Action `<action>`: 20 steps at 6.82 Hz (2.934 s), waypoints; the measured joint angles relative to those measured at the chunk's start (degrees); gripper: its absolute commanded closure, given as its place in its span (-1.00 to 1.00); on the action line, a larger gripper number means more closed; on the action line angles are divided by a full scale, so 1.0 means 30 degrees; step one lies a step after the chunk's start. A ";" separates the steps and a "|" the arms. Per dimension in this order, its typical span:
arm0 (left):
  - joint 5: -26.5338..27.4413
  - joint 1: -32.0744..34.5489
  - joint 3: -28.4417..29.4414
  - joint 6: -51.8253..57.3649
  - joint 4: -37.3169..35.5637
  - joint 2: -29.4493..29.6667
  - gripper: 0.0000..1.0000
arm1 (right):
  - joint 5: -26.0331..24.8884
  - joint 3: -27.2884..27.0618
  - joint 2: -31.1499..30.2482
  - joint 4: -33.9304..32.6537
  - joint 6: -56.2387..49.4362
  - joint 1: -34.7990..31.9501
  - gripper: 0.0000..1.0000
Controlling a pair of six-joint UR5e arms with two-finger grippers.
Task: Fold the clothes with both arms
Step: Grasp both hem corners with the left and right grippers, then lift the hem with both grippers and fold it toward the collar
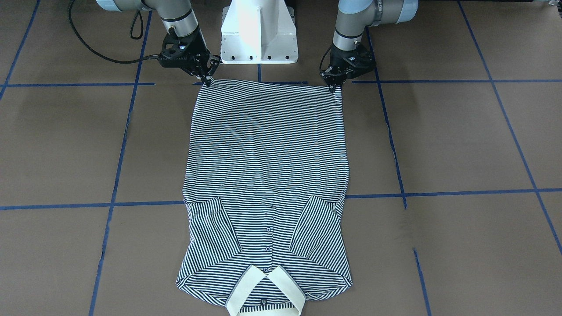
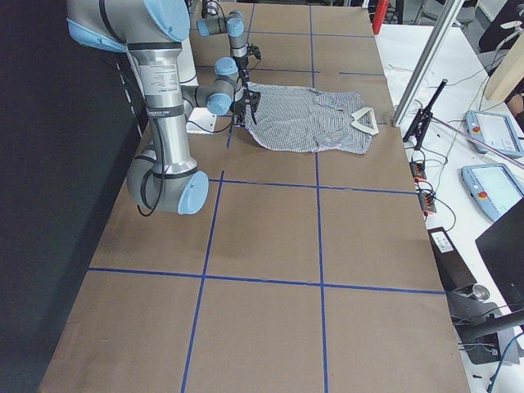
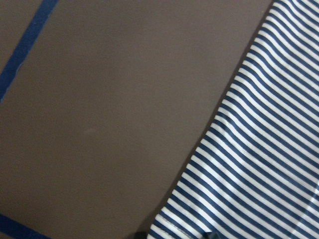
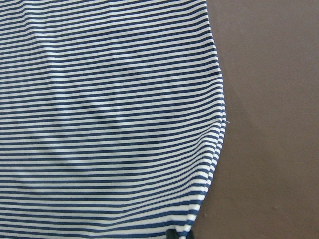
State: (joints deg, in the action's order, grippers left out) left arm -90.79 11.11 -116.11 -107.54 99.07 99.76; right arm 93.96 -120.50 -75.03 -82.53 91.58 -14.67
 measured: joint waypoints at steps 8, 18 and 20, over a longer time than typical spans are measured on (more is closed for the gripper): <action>-0.0147 -0.2193 -0.5098 -0.0485 -0.3370 0.0207 1.00 | 0.3568 -0.4034 -0.2884 -0.0133 0.0036 0.0181 1.00; -0.0912 0.6292 -0.1246 0.6881 -0.4897 0.4398 1.00 | 0.5267 0.4447 0.3420 0.0003 -0.9763 -0.8621 1.00; -0.1099 0.8031 0.2758 0.7622 -0.1520 0.5475 1.00 | 0.5169 0.8958 0.5871 0.2122 -1.0095 -0.9854 1.00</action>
State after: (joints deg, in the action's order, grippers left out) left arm -94.08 35.20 -107.83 -84.67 94.51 116.19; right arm 109.46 -93.62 -57.41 -76.16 61.30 -44.24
